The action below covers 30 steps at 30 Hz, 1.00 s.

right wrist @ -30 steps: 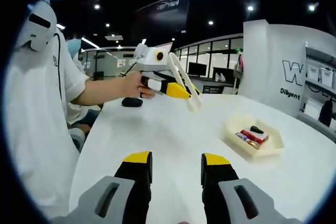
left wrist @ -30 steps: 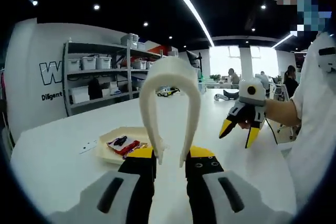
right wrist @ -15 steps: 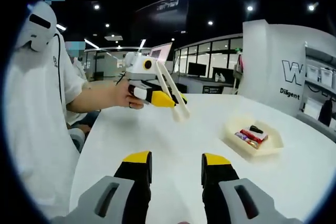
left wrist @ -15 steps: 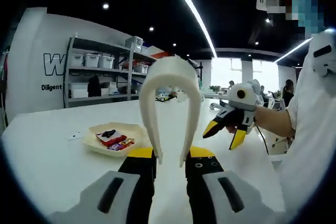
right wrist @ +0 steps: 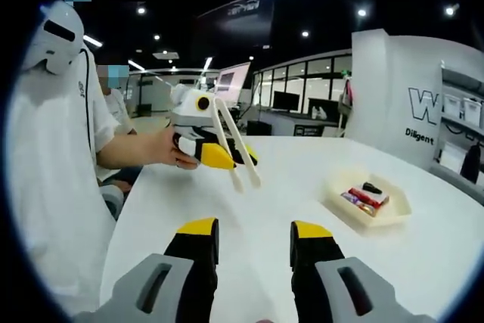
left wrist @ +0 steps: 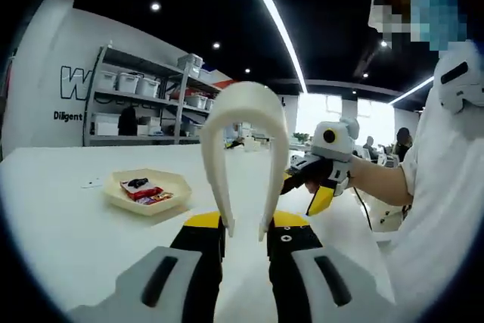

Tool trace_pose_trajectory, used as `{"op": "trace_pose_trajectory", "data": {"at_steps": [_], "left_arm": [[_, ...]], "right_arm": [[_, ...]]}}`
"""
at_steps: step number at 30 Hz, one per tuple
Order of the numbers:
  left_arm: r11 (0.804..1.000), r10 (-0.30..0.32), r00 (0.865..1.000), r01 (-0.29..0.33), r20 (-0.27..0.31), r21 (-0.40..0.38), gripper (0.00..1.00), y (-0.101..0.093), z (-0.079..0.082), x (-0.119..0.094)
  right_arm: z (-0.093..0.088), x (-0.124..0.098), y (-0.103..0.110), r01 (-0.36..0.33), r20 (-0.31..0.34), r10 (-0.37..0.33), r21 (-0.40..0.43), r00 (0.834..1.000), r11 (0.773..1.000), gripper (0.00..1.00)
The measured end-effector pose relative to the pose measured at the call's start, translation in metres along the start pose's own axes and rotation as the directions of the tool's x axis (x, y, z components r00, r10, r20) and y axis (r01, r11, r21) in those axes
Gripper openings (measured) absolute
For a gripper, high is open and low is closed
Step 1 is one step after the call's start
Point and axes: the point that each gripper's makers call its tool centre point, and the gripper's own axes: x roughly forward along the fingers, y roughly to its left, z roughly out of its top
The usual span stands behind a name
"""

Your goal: Place the target food into the container with the food tongs after gripping and lifting it, then release it inside without dropping or visibly crushing the food.

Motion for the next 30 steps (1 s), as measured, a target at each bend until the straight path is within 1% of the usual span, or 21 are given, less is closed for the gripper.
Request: {"op": "trace_pose_trajectory", "data": {"at_steps": [5,10,14,18,25,30], "left_arm": [[1.000,-0.026,0.999,0.026,0.021,-0.002,0.19,-0.010,-0.001,0.001],[0.999,-0.035,0.999,0.036,0.025,-0.017,0.19,-0.015,-0.003,0.002],[0.998,-0.044,0.998,0.045,0.044,-0.035,0.19,-0.018,-0.003,0.002],[0.997,-0.063,0.995,0.066,0.073,-0.050,0.19,-0.022,0.000,0.001],[0.994,-0.091,0.992,0.096,0.092,-0.056,0.19,-0.031,0.001,0.004],[0.990,-0.119,0.986,0.127,0.116,-0.064,0.20,-0.037,0.005,0.006]], "right_arm": [[0.000,0.001,0.003,-0.013,0.005,0.013,-0.003,1.000,1.000,0.32],[0.001,0.002,0.003,-0.015,0.011,0.015,0.002,1.000,1.000,0.32],[0.002,0.002,0.005,-0.028,0.022,0.028,0.005,0.999,1.000,0.32],[0.002,0.003,0.008,-0.046,0.031,0.046,-0.002,0.998,0.999,0.32],[0.005,0.005,0.014,-0.079,0.048,0.079,-0.013,0.996,0.997,0.32],[0.005,0.007,0.016,-0.096,0.056,0.096,-0.017,0.994,0.995,0.32]]}}
